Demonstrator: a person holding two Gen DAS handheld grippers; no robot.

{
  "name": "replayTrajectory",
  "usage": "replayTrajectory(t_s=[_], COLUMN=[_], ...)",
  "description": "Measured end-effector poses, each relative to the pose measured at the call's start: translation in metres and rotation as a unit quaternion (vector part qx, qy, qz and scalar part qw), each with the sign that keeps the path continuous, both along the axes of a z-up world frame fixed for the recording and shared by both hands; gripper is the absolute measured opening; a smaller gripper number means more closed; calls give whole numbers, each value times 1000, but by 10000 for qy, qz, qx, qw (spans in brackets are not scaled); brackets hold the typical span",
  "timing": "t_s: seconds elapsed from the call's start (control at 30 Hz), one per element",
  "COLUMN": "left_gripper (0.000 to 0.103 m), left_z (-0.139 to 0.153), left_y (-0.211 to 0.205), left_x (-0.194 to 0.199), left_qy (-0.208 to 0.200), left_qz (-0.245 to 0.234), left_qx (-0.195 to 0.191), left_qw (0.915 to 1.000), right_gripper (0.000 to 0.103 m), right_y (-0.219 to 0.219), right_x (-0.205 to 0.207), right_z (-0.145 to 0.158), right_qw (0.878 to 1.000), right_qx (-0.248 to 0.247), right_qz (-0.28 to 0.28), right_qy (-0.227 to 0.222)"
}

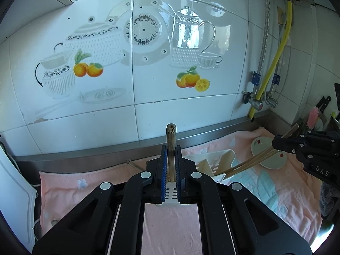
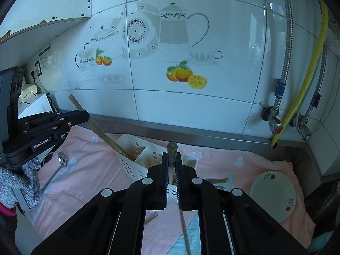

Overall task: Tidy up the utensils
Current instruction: 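Lower both chopsticks into the caddy and open both tools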

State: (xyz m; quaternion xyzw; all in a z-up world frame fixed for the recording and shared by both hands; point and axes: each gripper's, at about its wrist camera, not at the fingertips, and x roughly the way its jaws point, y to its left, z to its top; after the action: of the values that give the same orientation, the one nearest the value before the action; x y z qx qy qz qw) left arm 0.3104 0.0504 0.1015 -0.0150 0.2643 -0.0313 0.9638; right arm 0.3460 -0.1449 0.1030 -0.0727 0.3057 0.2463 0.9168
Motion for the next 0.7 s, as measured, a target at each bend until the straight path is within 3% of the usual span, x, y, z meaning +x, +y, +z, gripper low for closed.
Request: replayTrajectory(t_s=[0.7], left_gripper=[6], left_z=[-9], left_y=[0], left_x=[6], left_qy=[181], left_qz=[-6], left_qx=[-14], left_qw=[9998], right_gripper=[7], right_y=[-1], right_x=[15], right_z=[-16], right_qw=[9997], right_qx=[55], right_qz=[-100], right_qy=[194])
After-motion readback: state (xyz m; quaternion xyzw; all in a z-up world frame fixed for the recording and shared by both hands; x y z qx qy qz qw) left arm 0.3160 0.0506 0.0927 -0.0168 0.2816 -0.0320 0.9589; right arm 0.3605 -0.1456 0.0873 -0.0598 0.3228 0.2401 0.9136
